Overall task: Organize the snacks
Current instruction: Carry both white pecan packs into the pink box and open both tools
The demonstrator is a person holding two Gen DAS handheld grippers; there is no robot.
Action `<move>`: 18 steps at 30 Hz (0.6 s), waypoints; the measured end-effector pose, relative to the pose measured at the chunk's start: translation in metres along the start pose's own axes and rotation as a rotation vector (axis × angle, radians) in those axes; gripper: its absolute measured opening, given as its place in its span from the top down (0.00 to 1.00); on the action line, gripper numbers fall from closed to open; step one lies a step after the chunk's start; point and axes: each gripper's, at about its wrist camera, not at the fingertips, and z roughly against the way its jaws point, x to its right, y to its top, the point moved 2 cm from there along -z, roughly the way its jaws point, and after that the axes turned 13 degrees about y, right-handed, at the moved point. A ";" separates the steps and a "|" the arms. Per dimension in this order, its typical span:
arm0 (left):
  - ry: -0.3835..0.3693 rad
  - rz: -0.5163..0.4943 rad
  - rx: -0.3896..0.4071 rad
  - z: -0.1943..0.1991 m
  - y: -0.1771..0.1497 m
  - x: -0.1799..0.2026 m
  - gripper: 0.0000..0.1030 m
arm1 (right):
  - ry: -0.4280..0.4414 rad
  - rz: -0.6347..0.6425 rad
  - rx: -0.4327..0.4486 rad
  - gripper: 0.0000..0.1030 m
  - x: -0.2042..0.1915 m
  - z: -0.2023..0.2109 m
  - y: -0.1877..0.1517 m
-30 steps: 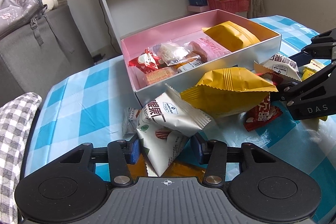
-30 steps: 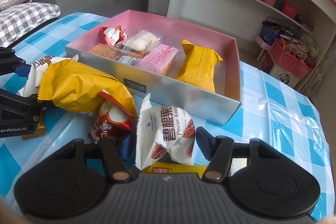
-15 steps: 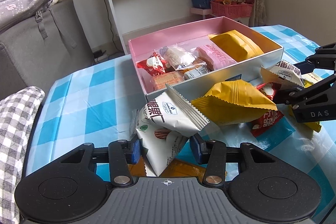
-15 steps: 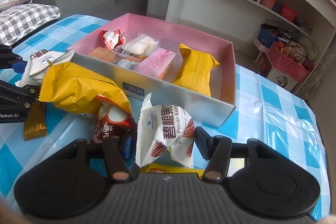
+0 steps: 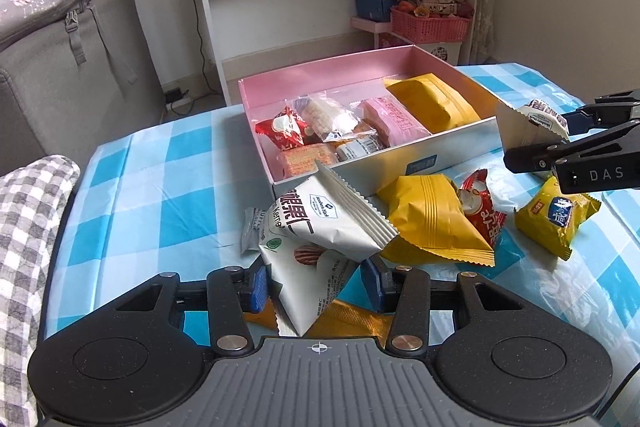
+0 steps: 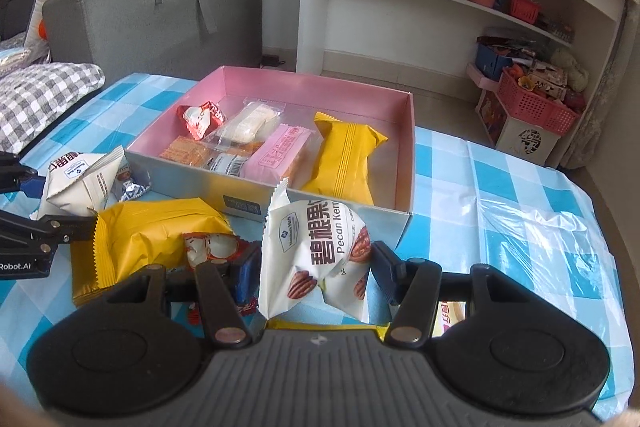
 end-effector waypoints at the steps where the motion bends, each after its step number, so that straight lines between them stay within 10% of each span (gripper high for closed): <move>1: -0.002 0.006 -0.002 0.002 0.001 -0.002 0.58 | 0.002 -0.010 0.006 0.48 0.001 0.001 0.001; 18: 0.001 0.202 0.034 0.022 0.036 -0.027 0.58 | 0.085 -0.238 0.149 0.48 0.008 0.016 0.034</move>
